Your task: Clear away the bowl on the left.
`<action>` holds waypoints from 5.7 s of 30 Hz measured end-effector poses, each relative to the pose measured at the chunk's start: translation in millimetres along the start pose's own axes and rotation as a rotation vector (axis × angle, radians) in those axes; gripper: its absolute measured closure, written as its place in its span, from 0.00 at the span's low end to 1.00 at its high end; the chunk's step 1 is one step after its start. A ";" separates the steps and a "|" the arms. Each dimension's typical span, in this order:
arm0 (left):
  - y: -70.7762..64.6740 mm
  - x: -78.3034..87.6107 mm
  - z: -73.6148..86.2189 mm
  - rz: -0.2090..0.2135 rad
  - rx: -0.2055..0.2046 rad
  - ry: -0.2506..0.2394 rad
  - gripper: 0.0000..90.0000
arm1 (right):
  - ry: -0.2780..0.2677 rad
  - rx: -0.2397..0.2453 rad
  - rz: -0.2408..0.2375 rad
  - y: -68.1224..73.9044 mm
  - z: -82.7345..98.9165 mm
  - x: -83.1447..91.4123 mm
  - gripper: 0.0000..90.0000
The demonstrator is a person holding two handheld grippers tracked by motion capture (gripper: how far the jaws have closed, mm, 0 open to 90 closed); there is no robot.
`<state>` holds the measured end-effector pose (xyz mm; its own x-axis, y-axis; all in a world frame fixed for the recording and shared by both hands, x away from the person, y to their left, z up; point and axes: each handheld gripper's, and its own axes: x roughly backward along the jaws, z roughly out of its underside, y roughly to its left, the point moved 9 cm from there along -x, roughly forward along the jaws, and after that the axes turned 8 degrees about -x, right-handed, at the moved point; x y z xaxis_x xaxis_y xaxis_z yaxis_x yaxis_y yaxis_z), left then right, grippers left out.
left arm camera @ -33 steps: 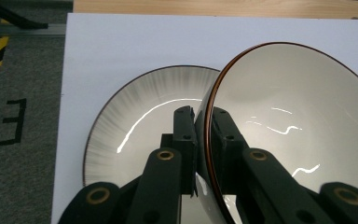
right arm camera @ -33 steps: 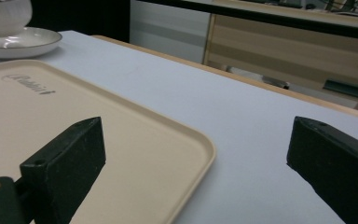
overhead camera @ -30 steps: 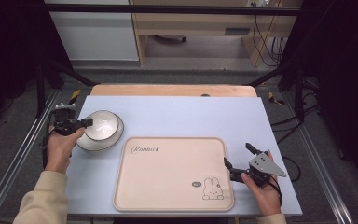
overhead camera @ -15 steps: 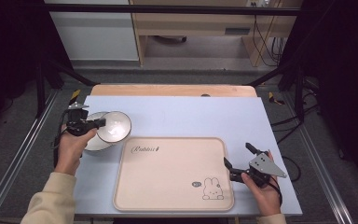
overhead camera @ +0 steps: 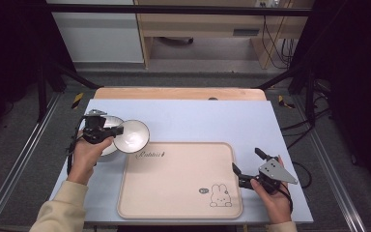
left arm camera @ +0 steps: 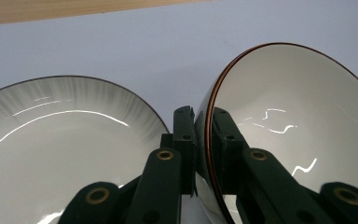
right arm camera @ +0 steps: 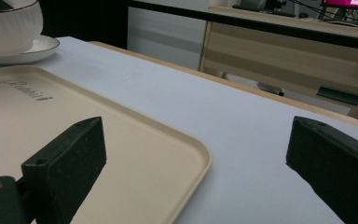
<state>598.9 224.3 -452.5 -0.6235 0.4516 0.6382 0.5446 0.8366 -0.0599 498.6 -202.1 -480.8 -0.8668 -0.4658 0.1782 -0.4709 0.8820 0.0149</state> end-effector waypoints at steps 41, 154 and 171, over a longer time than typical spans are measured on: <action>-84.5 -31.5 -5.0 0.137 -0.125 0.037 0.91 | -0.015 -0.002 0.011 -5.5 -2.8 3.7 0.05; -172.5 -57.9 34.7 0.330 -0.220 0.149 0.91 | -0.040 -0.081 0.049 -18.0 -3.5 11.2 0.05; -174.2 -60.8 33.7 0.362 -0.249 0.138 0.90 | -0.036 -0.093 0.055 -20.9 -1.1 10.8 0.05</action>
<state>523.0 61.7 -506.8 -0.2970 0.6412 0.7076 0.8423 0.5250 -0.1223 499.3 -225.5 -478.1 -0.8971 -0.4171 0.1457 -0.4065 0.9084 0.0978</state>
